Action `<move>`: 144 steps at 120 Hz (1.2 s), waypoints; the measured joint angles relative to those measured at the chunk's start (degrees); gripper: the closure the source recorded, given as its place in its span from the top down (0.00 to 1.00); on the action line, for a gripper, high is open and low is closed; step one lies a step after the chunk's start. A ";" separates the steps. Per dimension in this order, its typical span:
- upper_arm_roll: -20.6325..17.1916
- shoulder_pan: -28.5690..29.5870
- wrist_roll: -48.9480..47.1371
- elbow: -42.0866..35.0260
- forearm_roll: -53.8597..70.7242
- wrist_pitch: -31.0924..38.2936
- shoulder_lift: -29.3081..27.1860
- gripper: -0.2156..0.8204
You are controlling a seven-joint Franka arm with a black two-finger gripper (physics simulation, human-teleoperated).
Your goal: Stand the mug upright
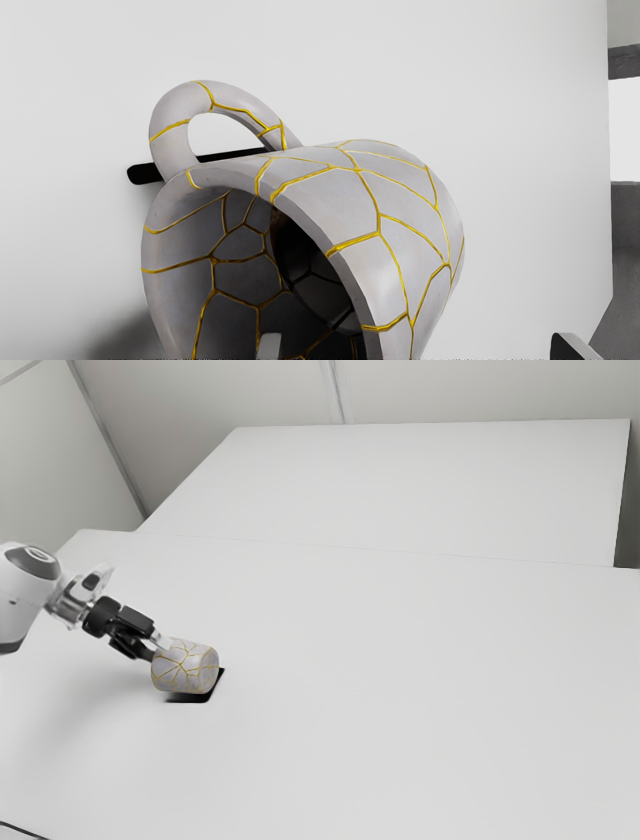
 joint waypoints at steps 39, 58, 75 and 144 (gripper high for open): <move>-0.03 1.20 0.76 1.35 -2.58 -5.06 2.82 0.49; -0.43 1.08 1.01 2.04 -3.65 -5.74 4.29 0.33; -0.56 0.94 1.15 2.41 -4.26 -6.05 4.67 0.19; -6.29 0.27 0.88 1.63 1.34 -2.06 -1.76 0.04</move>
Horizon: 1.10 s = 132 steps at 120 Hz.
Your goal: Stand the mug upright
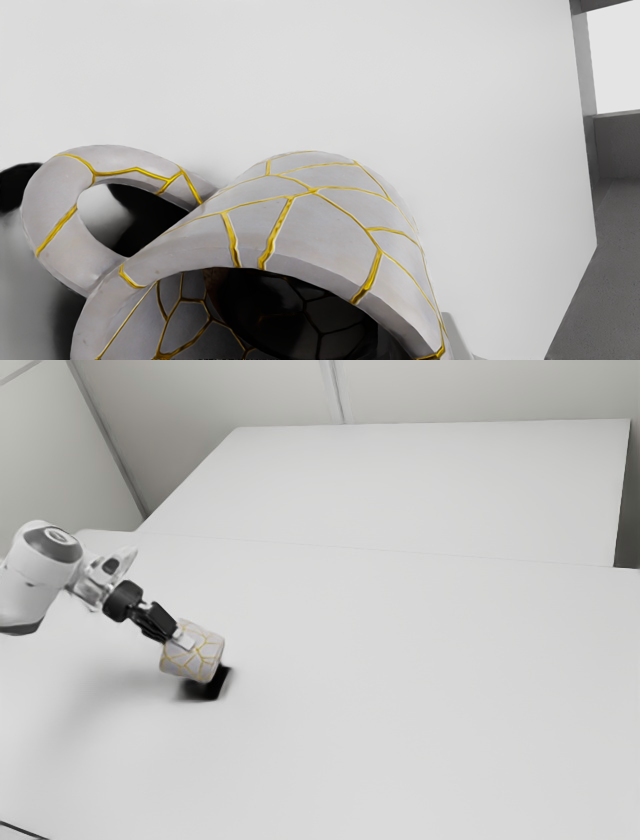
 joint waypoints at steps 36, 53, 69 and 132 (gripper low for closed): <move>-7.84 -0.53 -1.09 -2.95 17.17 13.27 -5.45 0.04; -10.42 -0.45 -2.25 -5.41 24.05 18.37 -8.28 0.04; -12.46 -0.51 -3.30 -7.40 29.33 22.91 -9.60 0.04; -14.67 -2.34 -5.92 -11.94 35.26 37.79 -9.33 0.17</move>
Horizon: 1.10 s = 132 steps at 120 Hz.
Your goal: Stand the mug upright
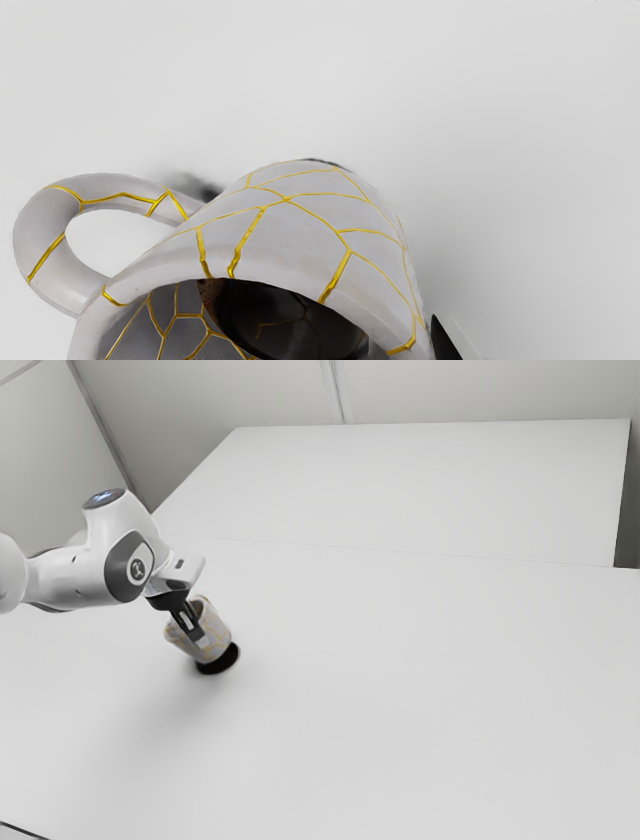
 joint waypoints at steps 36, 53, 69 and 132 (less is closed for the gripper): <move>-0.44 2.85 0.19 -0.06 -0.44 1.06 -0.06 0.63; -1.96 5.12 0.05 0.56 -0.49 0.23 -1.15 0.71; -2.37 5.77 -5.46 3.15 -0.52 -4.58 -3.04 0.75; -1.99 0.73 -30.62 26.37 -0.73 -27.53 -2.91 0.79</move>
